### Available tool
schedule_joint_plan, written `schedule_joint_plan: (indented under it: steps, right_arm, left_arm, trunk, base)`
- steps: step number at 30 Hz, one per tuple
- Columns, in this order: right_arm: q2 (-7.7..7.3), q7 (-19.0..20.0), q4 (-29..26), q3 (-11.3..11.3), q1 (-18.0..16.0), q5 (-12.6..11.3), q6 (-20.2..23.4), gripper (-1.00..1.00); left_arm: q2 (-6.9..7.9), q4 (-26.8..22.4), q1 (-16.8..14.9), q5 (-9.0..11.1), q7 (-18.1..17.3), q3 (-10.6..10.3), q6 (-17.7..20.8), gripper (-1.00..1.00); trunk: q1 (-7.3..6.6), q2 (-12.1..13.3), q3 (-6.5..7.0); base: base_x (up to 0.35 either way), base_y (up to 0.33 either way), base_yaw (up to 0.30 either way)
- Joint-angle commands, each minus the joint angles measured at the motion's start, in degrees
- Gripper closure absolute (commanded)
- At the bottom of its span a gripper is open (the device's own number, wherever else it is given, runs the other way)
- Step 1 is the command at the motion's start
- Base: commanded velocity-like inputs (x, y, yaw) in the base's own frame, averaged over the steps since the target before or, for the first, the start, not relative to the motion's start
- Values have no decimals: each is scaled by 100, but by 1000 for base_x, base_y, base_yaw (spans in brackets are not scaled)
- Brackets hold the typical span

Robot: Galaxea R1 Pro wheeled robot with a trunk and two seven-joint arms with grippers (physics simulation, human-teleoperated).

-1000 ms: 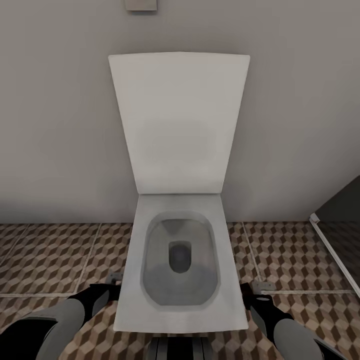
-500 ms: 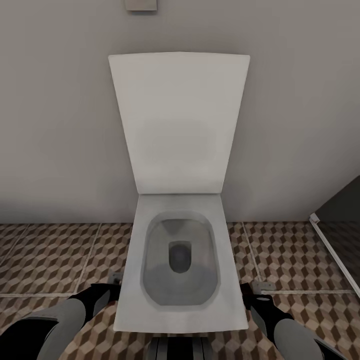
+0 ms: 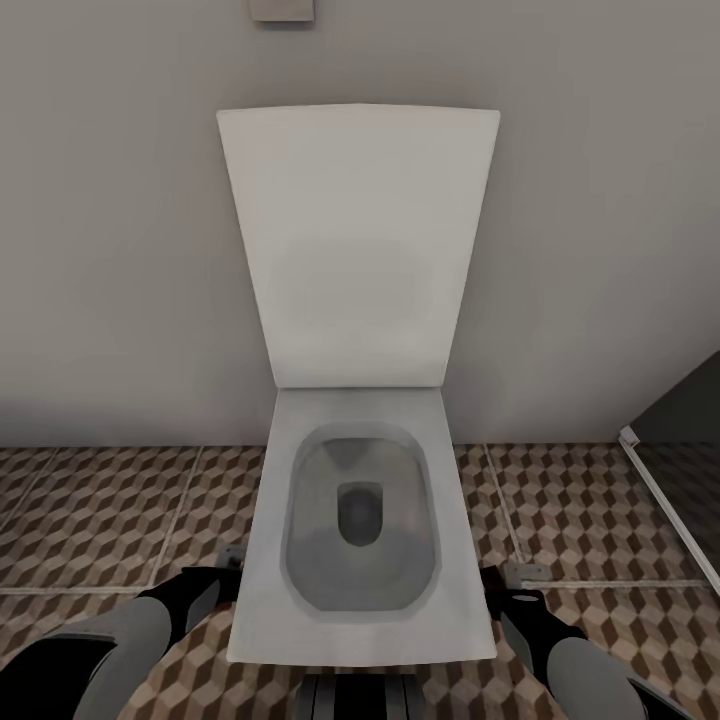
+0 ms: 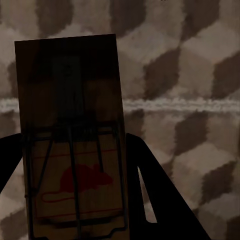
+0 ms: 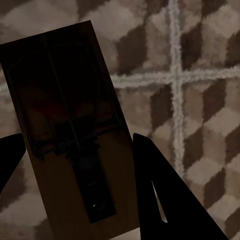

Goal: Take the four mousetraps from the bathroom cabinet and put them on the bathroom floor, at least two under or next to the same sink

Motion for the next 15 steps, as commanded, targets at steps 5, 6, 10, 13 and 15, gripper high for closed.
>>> schedule_joint_plan:
  steps: [5,6,10,13,15]
  right_arm:
    - [4,-41,1,-10,-3,48,29,100]
    - [4,-41,1,-12,-3,48,29,100]
    - [0,-41,1,-15,-3,49,29,100]
    - [-9,-41,1,-18,-3,48,27,100]
    - [-14,-41,1,-21,-3,48,24,100]
  left_arm:
    - [15,-12,0,23,-23,-51,29,100]
    - [19,-12,0,25,-23,-49,27,100]
    - [31,-7,0,28,-22,-48,22,100]
    - [106,-6,0,53,-20,-45,20,100]
    - [174,-5,0,69,-20,-42,20,100]
  trunk:
    - [-1,-1,-3]
    - [-1,-1,-3]
    - [-1,-1,-3]
    - [-1,-1,-3]
    - [-1,-1,-3]
  base:
    - [0,0,0]
    - [0,0,0]
    - [0,0,0]
    - [0,0,0]
    - [0,0,0]
